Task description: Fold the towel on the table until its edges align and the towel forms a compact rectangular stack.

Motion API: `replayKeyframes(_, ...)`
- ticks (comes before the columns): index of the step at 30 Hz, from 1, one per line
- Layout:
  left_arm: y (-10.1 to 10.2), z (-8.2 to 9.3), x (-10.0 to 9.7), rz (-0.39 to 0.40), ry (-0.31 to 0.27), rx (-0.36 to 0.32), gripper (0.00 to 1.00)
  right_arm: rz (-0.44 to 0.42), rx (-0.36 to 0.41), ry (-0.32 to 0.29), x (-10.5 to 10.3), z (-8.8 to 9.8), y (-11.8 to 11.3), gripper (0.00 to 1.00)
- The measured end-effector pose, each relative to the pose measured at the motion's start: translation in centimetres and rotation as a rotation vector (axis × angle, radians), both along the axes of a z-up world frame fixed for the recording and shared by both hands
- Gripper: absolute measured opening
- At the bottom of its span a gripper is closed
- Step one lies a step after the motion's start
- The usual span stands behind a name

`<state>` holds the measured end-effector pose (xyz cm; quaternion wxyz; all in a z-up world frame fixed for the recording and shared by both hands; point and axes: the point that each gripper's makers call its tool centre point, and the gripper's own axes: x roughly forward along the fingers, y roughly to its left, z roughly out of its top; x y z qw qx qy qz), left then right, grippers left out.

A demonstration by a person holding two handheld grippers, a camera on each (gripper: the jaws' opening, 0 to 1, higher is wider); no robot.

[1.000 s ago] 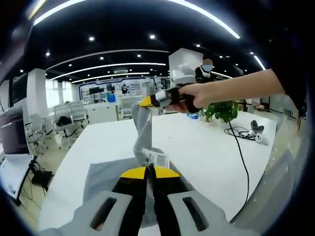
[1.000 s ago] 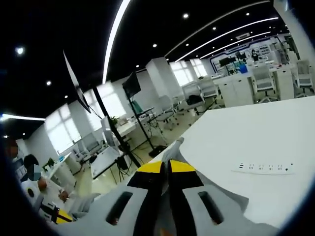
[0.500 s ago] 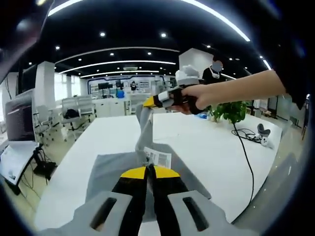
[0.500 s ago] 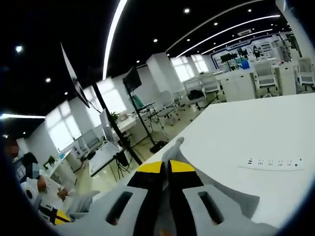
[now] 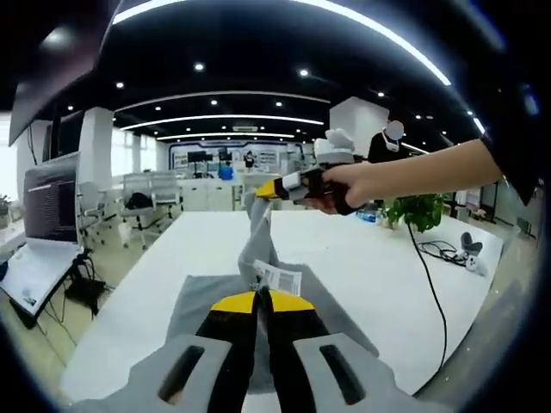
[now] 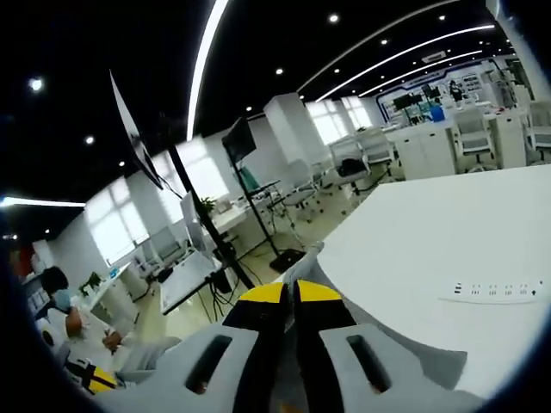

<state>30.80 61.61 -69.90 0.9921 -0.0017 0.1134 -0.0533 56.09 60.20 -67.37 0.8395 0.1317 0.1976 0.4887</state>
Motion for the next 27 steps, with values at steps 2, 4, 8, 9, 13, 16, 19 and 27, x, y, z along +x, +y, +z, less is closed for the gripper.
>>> replayKeyframes(2,0.2,-0.1,-0.1,0.007,0.002,-0.006,0.03,0.006,-0.004,0.002,-0.1,-0.4,0.6,0.01)
replayKeyframes(4,0.6,-0.5,-0.1,0.023,0.007,-0.011,0.03,0.014,-0.014,0.004,-0.3,-1.0,1.2,0.01)
replayKeyframes(8,1.6,-1.5,-0.3,0.052,0.017,-0.023,0.03,0.019,-0.025,0.023,-0.3,-2.4,2.3,0.01)
replayKeyframes(9,1.8,-1.7,-0.3,0.055,0.018,-0.026,0.03,0.018,-0.032,0.026,-0.2,-2.8,2.5,0.01)
replayKeyframes(13,3.3,-3.0,-0.6,0.086,0.021,-0.049,0.03,0.022,-0.04,0.045,-0.2,-4.0,3.6,0.01)
replayKeyframes(16,4.5,-3.8,-0.7,0.113,0.02,-0.063,0.03,0.028,-0.052,0.046,-0.3,-4.9,4.7,0.01)
replayKeyframes(19,5.8,-5.2,-0.6,0.147,0.03,-0.086,0.03,0.04,-0.079,0.053,-0.3,-6.7,6.0,0.01)
replayKeyframes(27,6.9,-7.4,-0.3,0.197,0.046,-0.173,0.04,0.038,-0.107,0.08,0.4,-10.1,8.6,0.01)
